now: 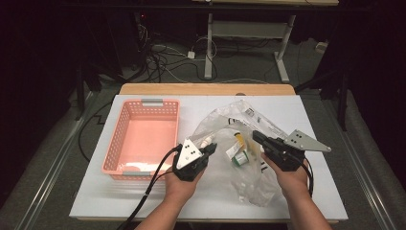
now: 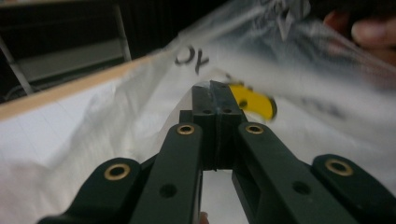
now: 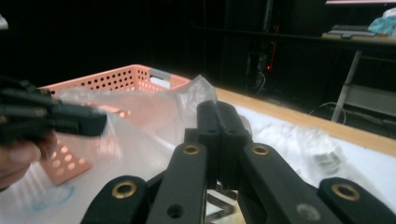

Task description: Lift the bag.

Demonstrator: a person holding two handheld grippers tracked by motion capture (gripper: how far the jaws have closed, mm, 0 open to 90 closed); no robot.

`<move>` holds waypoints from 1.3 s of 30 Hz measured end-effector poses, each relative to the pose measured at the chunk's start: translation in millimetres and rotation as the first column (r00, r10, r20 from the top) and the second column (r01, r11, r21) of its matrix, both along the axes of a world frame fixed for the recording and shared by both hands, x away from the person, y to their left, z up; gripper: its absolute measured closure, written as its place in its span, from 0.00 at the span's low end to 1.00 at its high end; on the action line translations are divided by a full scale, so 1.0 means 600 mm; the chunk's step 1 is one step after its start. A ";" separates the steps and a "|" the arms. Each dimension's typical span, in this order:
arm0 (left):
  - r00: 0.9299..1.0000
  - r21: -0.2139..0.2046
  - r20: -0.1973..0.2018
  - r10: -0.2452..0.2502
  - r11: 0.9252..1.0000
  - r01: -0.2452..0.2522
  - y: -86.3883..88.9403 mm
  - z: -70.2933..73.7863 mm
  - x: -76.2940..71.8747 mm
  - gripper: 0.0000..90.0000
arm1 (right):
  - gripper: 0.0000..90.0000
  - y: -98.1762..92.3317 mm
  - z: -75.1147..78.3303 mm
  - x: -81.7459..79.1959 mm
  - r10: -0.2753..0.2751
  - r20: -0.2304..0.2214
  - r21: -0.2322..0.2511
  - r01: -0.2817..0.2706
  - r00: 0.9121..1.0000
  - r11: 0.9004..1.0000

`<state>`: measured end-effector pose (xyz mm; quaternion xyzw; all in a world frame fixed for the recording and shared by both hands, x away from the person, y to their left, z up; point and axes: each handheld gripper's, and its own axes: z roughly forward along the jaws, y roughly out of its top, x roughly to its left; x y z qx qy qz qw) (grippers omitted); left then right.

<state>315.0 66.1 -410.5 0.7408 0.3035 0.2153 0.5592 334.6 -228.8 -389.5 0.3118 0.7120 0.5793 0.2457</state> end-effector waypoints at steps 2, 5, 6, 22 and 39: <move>1.000 0.002 0.029 0.001 1.000 -0.002 0.000 0.016 0.007 0.98 | 1.00 0.004 0.006 0.003 -0.007 0.006 0.007 0.007 1.000 1.000; 0.998 -0.003 0.067 0.002 1.000 -0.002 -0.005 0.035 0.015 0.98 | 1.00 0.011 0.016 0.008 -0.010 0.025 0.007 0.009 1.000 1.000; 0.997 0.000 0.079 0.004 1.000 -0.004 -0.007 0.041 0.018 0.98 | 1.00 0.013 0.019 0.011 -0.012 0.031 0.013 0.011 0.999 1.000; 0.978 -0.023 0.206 -0.018 0.999 0.023 -0.044 0.139 0.034 0.98 | 1.00 0.019 0.055 0.036 -0.034 0.061 0.082 0.029 0.998 0.996; 0.958 -0.163 0.287 -0.009 0.985 0.058 -0.055 0.232 0.038 0.98 | 1.00 0.031 0.088 0.059 -0.047 0.078 0.103 0.039 0.996 0.994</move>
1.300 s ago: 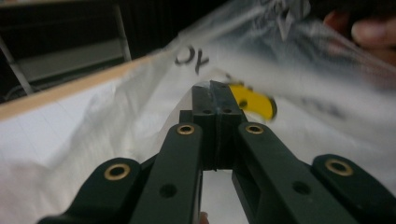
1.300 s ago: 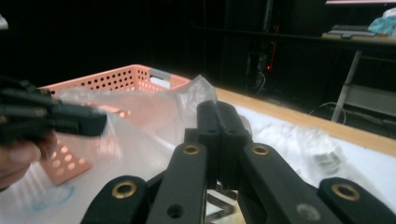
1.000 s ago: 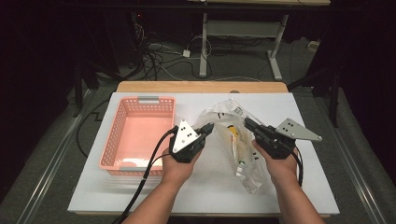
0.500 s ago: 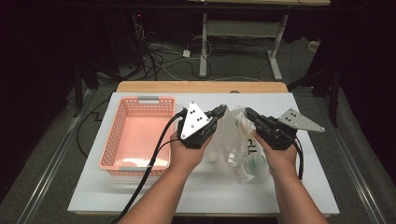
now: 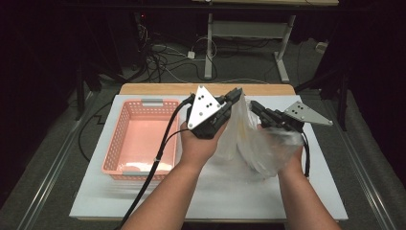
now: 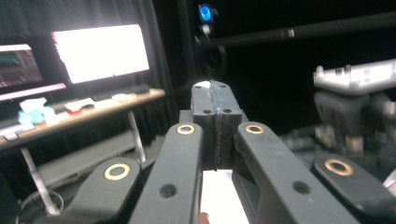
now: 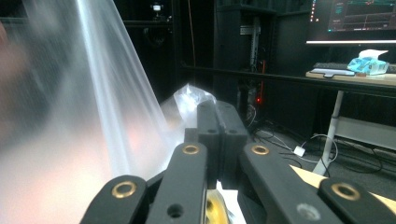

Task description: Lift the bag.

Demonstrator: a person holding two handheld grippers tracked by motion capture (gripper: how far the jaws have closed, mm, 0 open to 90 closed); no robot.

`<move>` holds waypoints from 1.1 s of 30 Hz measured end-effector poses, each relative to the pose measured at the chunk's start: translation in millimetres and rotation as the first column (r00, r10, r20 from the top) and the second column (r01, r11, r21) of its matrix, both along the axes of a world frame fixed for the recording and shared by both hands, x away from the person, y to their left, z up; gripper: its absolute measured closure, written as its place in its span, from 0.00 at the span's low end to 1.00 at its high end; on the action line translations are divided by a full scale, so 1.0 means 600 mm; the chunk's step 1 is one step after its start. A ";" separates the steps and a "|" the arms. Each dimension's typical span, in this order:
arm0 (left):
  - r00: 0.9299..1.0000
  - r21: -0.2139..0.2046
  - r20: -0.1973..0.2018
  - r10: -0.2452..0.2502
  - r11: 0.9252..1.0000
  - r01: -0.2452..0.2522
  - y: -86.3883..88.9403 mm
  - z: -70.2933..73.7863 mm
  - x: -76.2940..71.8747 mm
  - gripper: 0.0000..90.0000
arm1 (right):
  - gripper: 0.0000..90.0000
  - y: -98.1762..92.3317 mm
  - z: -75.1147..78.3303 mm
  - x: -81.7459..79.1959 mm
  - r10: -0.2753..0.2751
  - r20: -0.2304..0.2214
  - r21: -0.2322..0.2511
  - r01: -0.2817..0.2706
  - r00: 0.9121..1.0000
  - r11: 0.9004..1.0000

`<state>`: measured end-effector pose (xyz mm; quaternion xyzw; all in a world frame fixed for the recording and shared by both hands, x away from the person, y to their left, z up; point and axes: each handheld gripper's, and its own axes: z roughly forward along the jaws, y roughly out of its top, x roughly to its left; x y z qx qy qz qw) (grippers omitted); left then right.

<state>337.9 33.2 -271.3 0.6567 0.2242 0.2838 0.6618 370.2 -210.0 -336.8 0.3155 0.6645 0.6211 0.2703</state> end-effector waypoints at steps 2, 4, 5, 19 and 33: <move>1.000 0.013 0.019 0.011 1.000 -0.011 0.000 0.012 0.001 0.98 | 1.00 0.000 -0.001 0.002 0.000 0.002 -0.005 0.000 1.000 1.000; 1.000 0.001 0.017 0.009 1.000 -0.009 0.002 0.018 0.004 0.98 | 1.00 0.000 -0.002 0.004 -0.002 0.000 -0.008 0.002 1.000 1.000; 1.000 -0.008 0.017 0.005 1.000 -0.004 0.002 0.020 0.005 0.98 | 1.00 0.001 -0.002 0.004 -0.002 -0.002 -0.007 0.002 1.000 1.000; 0.993 0.088 -0.122 0.002 0.996 0.008 -0.021 -0.040 0.050 0.98 | 1.00 -0.037 0.100 -0.005 -0.071 0.144 0.052 0.064 0.987 0.997; 0.977 0.110 -0.212 0.022 0.994 0.001 0.017 -0.112 -0.004 0.68 | 1.00 -0.049 0.056 0.022 -0.108 0.065 0.018 0.107 0.992 0.994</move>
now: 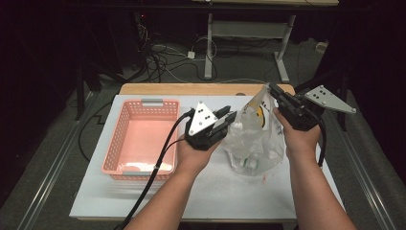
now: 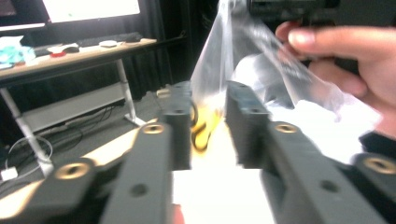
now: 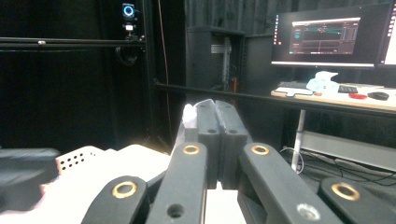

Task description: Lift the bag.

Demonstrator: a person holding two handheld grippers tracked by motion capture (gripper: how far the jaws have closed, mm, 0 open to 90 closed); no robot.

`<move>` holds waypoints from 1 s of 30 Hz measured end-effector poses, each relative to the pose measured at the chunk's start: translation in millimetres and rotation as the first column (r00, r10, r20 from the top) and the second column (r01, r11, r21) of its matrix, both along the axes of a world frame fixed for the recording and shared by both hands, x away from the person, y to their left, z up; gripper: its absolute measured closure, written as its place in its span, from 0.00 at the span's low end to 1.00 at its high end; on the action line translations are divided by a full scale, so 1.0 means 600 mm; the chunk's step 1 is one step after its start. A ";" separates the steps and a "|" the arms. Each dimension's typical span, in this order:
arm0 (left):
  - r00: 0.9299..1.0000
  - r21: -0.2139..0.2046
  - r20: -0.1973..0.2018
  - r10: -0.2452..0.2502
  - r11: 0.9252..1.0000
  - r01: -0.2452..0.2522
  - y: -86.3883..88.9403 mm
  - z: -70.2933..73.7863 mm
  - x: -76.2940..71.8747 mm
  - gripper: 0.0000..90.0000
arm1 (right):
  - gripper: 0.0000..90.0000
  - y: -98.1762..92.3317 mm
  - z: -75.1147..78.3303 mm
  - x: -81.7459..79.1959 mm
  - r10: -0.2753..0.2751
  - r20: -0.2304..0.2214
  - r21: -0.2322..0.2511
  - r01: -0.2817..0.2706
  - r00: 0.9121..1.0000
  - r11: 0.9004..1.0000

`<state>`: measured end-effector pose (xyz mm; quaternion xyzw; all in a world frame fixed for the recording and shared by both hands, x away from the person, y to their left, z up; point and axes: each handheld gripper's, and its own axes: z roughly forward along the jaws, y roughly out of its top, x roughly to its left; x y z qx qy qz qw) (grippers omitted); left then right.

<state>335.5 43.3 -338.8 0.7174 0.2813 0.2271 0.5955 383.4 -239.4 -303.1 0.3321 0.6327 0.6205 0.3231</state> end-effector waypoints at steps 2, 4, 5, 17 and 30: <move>1.000 -0.012 -0.014 0.009 1.000 -0.009 0.009 -0.010 -0.016 0.53 | 1.00 0.001 0.001 0.000 -0.004 -0.003 -0.002 0.004 1.000 1.000; 0.999 -0.028 -0.038 -0.003 1.000 0.002 0.015 -0.027 -0.035 0.40 | 1.00 0.001 0.001 -0.001 -0.004 0.000 -0.002 0.004 1.000 1.000; 0.998 -0.031 -0.058 -0.011 0.999 0.009 0.014 -0.037 -0.044 0.34 | 1.00 0.002 0.001 -0.002 -0.006 -0.002 0.000 0.006 1.000 1.000; 0.987 -0.024 -0.125 -0.104 0.994 0.102 -0.025 -0.120 -0.109 0.08 | 1.00 0.001 0.001 -0.007 -0.001 0.005 -0.009 0.001 1.000 1.000; 0.990 0.084 -0.136 -0.042 0.995 0.054 -0.105 -0.145 -0.003 0.92 | 1.00 0.000 -0.002 -0.011 0.014 0.004 -0.007 -0.014 1.000 1.000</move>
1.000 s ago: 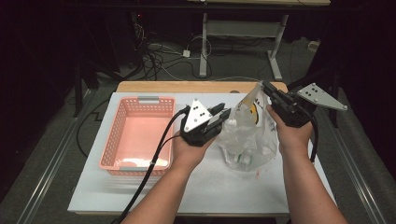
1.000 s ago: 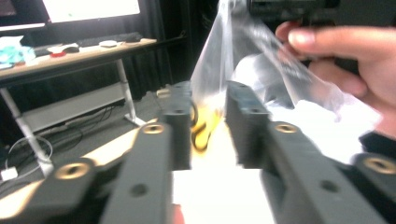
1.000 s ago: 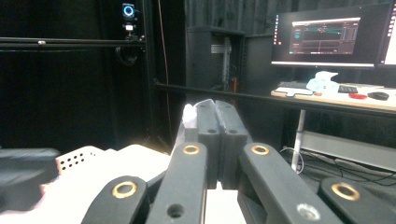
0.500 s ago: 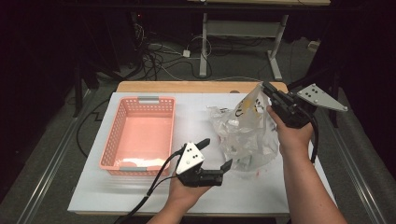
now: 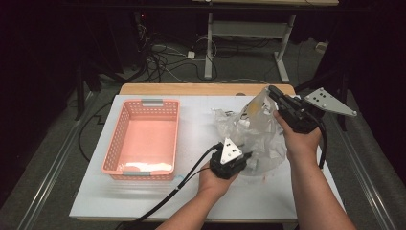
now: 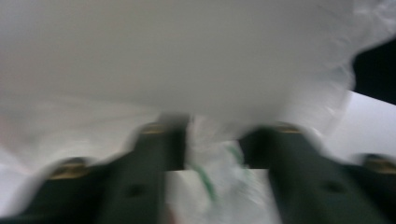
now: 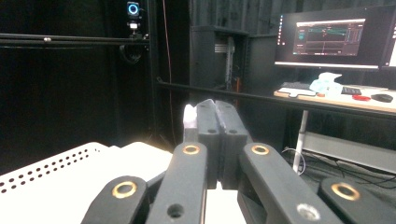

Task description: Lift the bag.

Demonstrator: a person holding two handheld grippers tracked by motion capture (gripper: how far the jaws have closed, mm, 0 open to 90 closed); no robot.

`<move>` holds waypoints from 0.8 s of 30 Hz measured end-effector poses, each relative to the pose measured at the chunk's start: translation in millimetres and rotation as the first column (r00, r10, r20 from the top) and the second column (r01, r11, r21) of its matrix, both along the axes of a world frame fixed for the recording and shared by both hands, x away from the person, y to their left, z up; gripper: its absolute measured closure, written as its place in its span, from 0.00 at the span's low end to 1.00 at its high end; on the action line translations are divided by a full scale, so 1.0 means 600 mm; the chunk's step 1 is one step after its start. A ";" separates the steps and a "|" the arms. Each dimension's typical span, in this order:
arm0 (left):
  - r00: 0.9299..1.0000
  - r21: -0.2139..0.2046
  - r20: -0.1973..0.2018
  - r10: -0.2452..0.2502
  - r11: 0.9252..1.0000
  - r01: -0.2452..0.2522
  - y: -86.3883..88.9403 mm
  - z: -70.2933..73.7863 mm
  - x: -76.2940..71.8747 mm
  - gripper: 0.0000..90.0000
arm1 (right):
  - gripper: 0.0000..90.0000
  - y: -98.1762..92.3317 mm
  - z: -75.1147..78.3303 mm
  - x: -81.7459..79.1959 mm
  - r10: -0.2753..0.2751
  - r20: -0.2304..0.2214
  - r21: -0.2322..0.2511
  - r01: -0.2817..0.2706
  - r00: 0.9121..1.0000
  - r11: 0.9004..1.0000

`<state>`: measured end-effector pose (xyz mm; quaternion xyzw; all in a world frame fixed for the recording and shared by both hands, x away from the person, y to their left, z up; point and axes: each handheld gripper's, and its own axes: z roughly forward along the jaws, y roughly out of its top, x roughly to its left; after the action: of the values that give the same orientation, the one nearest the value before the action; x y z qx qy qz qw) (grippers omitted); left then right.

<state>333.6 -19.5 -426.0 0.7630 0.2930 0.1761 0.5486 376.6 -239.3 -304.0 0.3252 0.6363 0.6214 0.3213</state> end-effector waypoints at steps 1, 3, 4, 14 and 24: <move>0.999 -0.019 0.034 0.016 1.000 -0.016 0.011 0.011 0.000 0.96 | 1.00 -0.002 0.000 0.000 0.000 0.003 -0.002 0.000 1.000 1.000; 0.997 -0.055 0.068 0.035 0.998 -0.032 0.028 0.030 -0.001 0.97 | 1.00 -0.005 -0.001 0.001 -0.003 -0.002 -0.001 0.003 1.000 1.000; 0.995 -0.074 0.085 0.048 0.996 -0.041 0.038 0.043 -0.002 0.97 | 1.00 -0.007 -0.002 0.001 -0.003 -0.004 -0.002 0.003 1.000 1.000; 0.945 -0.160 0.290 0.148 0.982 -0.105 0.107 0.206 0.003 0.97 | 1.00 0.006 0.006 0.003 0.011 0.006 -0.006 -0.011 1.000 1.000; 0.962 -0.082 0.198 0.190 0.981 -0.177 0.131 0.202 0.051 0.94 | 1.00 0.007 0.008 0.018 -0.003 -0.024 -0.009 0.002 1.000 1.000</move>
<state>364.1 59.0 -304.8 0.6926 0.3099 0.2944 0.5810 387.2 -235.2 -299.4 0.3319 0.6426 0.6141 0.3159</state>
